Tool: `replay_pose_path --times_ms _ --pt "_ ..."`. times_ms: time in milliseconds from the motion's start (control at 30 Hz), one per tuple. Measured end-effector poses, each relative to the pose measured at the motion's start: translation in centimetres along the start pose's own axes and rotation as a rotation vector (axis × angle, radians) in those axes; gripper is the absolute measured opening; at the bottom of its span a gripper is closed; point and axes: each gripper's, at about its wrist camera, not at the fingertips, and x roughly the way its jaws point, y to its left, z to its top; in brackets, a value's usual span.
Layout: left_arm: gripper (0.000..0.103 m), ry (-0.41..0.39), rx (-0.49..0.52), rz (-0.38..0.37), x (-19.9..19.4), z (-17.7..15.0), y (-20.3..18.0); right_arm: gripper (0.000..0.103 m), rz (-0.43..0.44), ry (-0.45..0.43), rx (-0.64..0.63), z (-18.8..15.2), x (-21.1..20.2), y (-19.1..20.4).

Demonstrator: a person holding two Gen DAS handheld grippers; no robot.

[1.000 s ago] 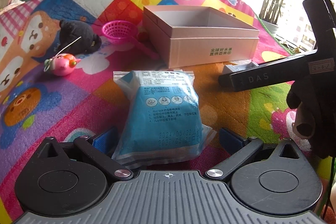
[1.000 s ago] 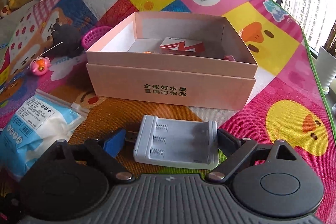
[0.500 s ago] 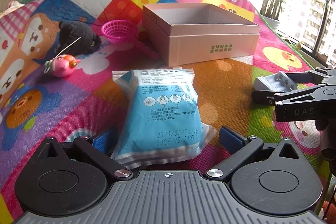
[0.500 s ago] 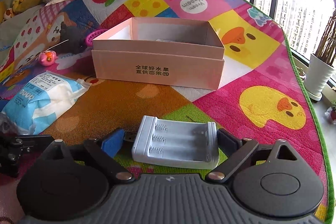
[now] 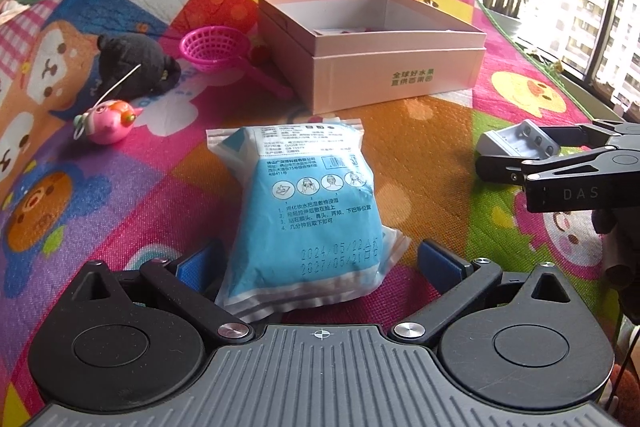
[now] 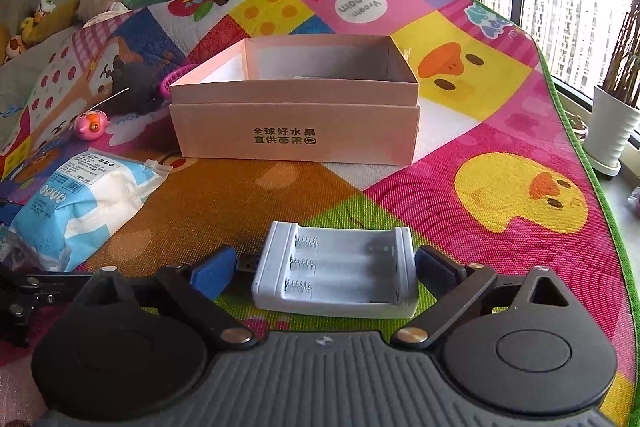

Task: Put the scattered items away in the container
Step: 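Lift the blue bag with the left gripper while the right holds the charger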

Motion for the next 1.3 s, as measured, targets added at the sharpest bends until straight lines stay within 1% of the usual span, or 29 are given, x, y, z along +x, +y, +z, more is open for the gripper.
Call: replay_pose_path --times_ms 167,233,267,367,433,467,500,533,633,767,833,900,933,1133,1300 --pt "0.103 -0.025 -0.014 -0.005 -0.6 -0.2 0.0 0.097 0.001 0.001 0.001 0.0 0.0 0.0" --pt "0.103 -0.071 -0.063 -0.053 -1.5 0.2 0.3 0.097 -0.001 0.003 -0.001 0.0 0.0 0.0" --pt "0.103 -0.099 -0.074 -0.059 -2.0 0.6 0.4 0.098 -0.002 0.004 -0.004 0.0 0.1 0.1" --pt "0.103 -0.156 -0.041 -0.009 -2.2 1.5 -0.1 0.098 -0.003 0.009 -0.010 0.0 0.2 0.3" --pt "0.101 -0.148 -0.026 0.011 -1.6 1.9 -0.2 0.098 -0.003 0.009 -0.009 0.0 0.2 0.3" --pt "0.095 -0.135 -0.027 0.013 -1.2 2.0 -0.2 0.098 -0.003 0.009 -0.009 0.0 0.2 0.3" --pt "0.083 -0.120 -0.031 0.016 -0.7 2.1 -0.2 0.098 -0.003 0.009 -0.009 0.0 0.2 0.3" --pt "0.080 -0.104 -0.039 0.022 -0.3 2.1 0.0 0.098 -0.004 0.009 -0.009 0.0 0.2 0.3" --pt "0.084 -0.084 -0.070 0.024 0.4 1.9 0.5 0.098 -0.003 0.009 -0.009 0.0 0.2 0.3" --pt "0.084 -0.101 -0.052 0.031 0.3 2.0 0.5 0.098 -0.003 0.009 -0.008 0.0 0.2 0.3" --pt "0.079 -0.098 -0.037 0.029 0.6 2.2 0.4 0.098 -0.003 0.006 -0.007 0.0 0.2 0.2" --pt "0.068 -0.088 -0.028 0.027 0.9 2.3 0.4 0.094 -0.009 -0.002 -0.007 -0.1 0.1 0.3" --pt "0.067 -0.085 -0.027 0.026 0.9 2.3 0.4 0.092 -0.012 -0.006 -0.011 -0.1 0.0 0.4" --pt "0.064 -0.097 -0.021 0.014 -0.3 1.8 0.3 0.092 -0.037 -0.007 -0.021 0.0 -0.4 0.6" --pt "0.064 -0.147 0.037 0.007 -3.0 0.7 -0.2 0.092 -0.015 0.004 -0.050 -0.8 -2.6 1.1"
